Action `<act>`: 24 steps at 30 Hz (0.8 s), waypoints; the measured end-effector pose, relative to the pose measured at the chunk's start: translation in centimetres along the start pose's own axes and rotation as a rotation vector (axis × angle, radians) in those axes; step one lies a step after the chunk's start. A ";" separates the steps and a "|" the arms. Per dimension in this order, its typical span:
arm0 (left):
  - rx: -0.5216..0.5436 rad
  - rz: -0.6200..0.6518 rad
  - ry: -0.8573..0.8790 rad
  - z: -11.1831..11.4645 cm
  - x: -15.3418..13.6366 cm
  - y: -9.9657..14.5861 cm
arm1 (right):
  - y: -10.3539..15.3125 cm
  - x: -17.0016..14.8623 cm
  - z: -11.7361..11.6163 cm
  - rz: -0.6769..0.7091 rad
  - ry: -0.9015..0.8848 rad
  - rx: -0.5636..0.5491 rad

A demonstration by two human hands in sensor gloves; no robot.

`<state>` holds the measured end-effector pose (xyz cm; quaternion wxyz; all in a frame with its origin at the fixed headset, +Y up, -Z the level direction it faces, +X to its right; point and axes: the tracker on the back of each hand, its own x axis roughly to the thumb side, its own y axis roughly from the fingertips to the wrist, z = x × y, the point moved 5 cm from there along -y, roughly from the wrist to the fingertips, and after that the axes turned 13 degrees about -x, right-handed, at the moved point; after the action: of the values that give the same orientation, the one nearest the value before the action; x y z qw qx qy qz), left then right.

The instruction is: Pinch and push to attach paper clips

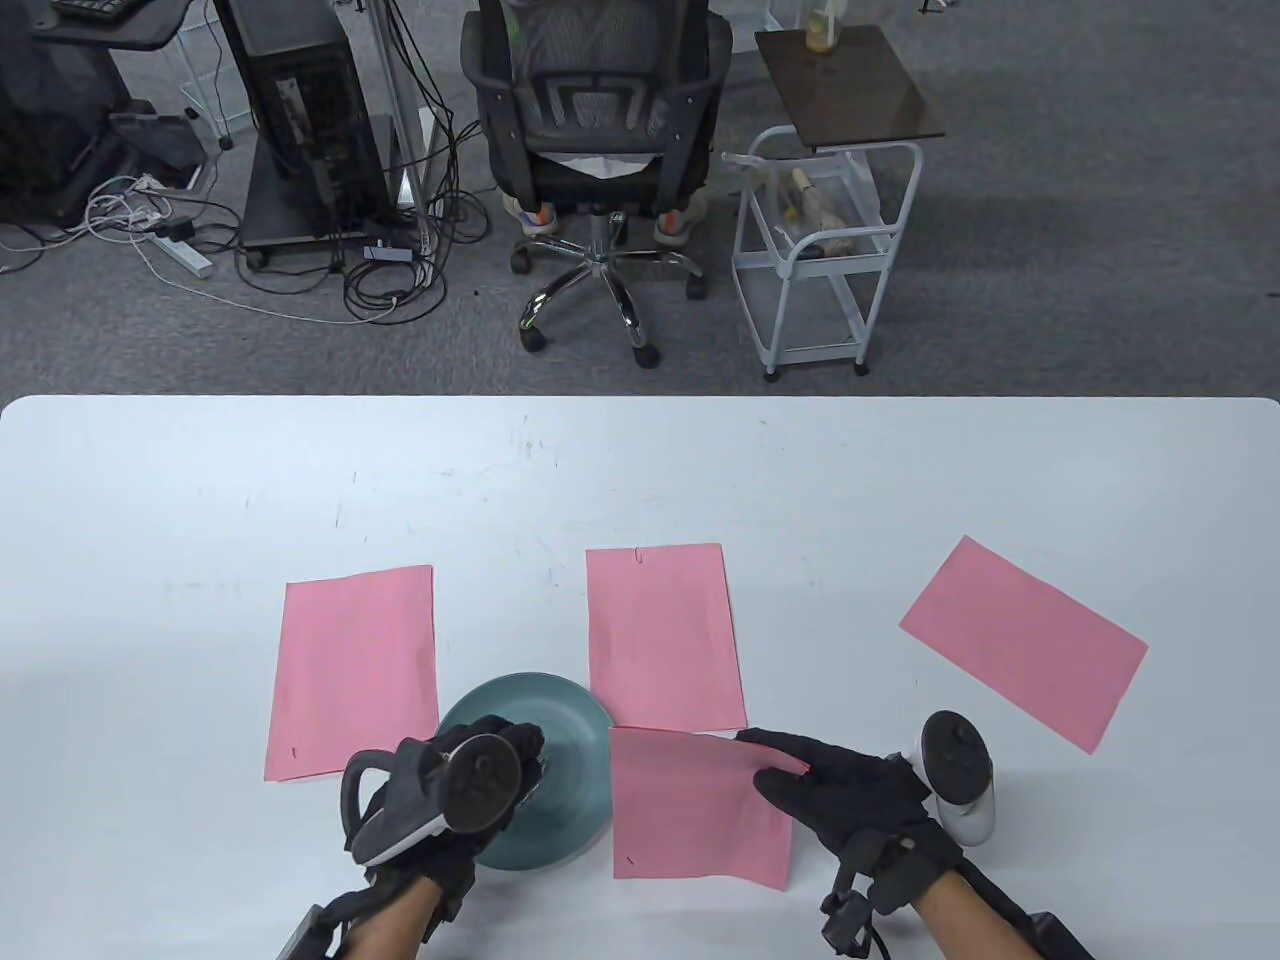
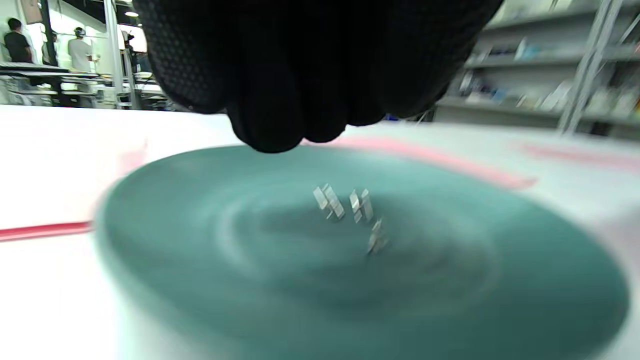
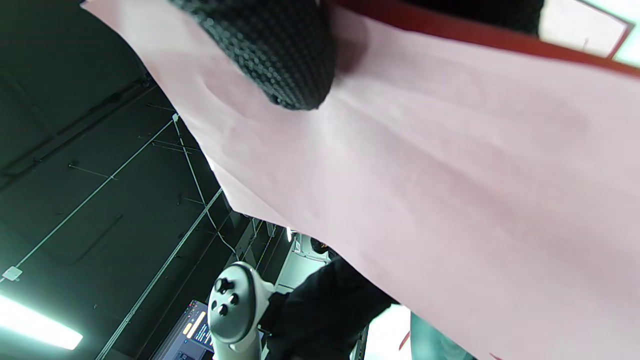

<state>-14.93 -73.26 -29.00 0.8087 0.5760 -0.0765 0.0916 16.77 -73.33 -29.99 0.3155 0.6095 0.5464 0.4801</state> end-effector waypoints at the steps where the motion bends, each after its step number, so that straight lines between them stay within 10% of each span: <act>1: -0.025 -0.025 -0.026 0.4 0.3 -0.2 | 0.0 0.0 0.0 0.001 0.004 0.000; 24: -0.112 -0.070 -0.303 2.7 3.4 -1.9 | 0.0 0.3 0.1 0.011 0.011 0.003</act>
<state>-11.24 -76.20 -29.10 0.8215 0.5394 -0.1823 -0.0291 16.84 -73.07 -30.00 0.3088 0.6101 0.5457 0.4843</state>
